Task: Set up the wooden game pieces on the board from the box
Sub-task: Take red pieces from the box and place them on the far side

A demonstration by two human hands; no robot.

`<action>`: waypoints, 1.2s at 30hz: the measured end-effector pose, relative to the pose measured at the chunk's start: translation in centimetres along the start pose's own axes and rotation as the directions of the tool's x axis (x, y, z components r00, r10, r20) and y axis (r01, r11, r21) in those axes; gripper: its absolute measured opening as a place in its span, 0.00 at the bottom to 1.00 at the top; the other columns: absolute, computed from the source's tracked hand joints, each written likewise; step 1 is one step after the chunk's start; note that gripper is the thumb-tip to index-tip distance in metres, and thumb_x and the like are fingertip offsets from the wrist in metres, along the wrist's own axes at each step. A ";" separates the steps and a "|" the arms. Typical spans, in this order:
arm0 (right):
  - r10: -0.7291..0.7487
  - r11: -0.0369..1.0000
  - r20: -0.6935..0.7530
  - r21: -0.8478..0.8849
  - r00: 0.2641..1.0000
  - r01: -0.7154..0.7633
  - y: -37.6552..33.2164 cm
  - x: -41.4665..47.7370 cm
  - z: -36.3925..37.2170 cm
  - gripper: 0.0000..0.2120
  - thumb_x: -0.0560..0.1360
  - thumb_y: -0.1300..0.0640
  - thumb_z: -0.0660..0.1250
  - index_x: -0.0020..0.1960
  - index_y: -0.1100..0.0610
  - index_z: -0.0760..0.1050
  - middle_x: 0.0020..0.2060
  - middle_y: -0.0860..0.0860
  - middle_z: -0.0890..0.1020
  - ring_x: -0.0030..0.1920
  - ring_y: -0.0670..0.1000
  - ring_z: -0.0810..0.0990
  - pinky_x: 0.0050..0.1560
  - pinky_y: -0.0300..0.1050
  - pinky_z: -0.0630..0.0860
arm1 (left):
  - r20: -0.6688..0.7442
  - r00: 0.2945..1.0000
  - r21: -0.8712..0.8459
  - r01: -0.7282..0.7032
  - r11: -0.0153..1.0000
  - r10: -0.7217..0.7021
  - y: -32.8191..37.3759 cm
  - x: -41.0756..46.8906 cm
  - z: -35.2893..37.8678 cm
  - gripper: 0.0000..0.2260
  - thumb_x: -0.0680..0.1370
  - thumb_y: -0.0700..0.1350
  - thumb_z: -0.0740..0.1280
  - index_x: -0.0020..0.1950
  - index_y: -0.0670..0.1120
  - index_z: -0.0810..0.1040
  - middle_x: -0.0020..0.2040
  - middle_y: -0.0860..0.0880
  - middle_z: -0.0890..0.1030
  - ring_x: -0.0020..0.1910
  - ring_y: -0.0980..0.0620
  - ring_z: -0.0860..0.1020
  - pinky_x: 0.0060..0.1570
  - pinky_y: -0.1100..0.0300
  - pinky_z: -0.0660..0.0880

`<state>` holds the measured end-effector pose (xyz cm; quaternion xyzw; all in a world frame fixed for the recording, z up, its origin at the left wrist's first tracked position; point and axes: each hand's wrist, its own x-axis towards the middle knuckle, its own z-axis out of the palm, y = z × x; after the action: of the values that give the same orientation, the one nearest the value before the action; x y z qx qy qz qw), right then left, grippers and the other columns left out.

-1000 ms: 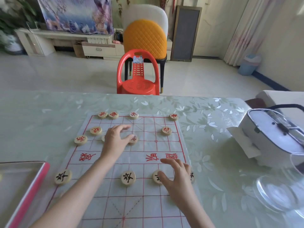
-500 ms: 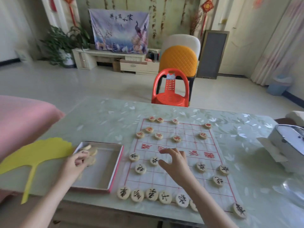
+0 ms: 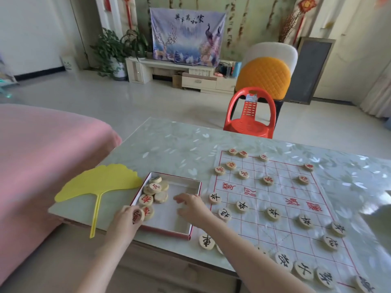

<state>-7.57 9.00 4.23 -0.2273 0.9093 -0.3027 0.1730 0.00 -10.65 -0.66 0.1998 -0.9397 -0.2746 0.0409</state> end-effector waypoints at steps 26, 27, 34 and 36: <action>0.014 0.999 -0.061 0.038 0.998 -0.011 1.1 4.1 3.8 0.29 0.69 0.58 0.71 0.67 0.58 0.66 0.62 0.56 0.69 0.63 0.56 0.68 0.63 0.45 0.67 | 0.027 0.999 0.488 0.024 0.872 -0.043 0.3 3.7 1.5 0.13 0.74 0.52 0.66 0.55 0.49 0.76 0.54 0.49 0.80 0.56 0.48 0.74 0.52 0.58 0.72; 0.029 0.996 -0.085 0.082 0.996 -0.022 1.5 3.5 3.1 0.28 0.68 0.59 0.71 0.66 0.58 0.67 0.61 0.55 0.69 0.62 0.56 0.69 0.62 0.43 0.68 | 0.039 0.998 0.499 0.029 0.866 -0.056 0.3 3.8 1.3 0.13 0.73 0.52 0.65 0.55 0.49 0.76 0.54 0.50 0.80 0.57 0.48 0.74 0.52 0.58 0.72; 0.070 0.962 -0.179 0.271 0.981 -0.019 4.6 -1.5 -0.6 0.26 0.69 0.58 0.72 0.65 0.58 0.68 0.60 0.53 0.70 0.56 0.51 0.72 0.56 0.39 0.73 | 0.016 0.996 0.240 0.078 0.968 -0.084 3.4 2.9 0.9 0.11 0.70 0.52 0.65 0.49 0.50 0.78 0.49 0.47 0.81 0.50 0.44 0.78 0.46 0.58 0.74; 0.075 0.953 -0.204 0.303 0.976 -0.009 5.3 -2.8 -1.4 0.26 0.69 0.58 0.72 0.64 0.57 0.68 0.60 0.52 0.70 0.56 0.50 0.73 0.57 0.37 0.73 | -0.008 0.999 -0.022 0.035 0.999 -0.035 4.9 2.8 1.2 0.09 0.67 0.51 0.70 0.45 0.51 0.77 0.46 0.46 0.82 0.47 0.44 0.79 0.46 0.55 0.76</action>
<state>-7.50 14.90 2.49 -0.1451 0.8706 -0.4563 0.1133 -4.52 -7.37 0.87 0.2168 -0.9328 -0.2848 0.0423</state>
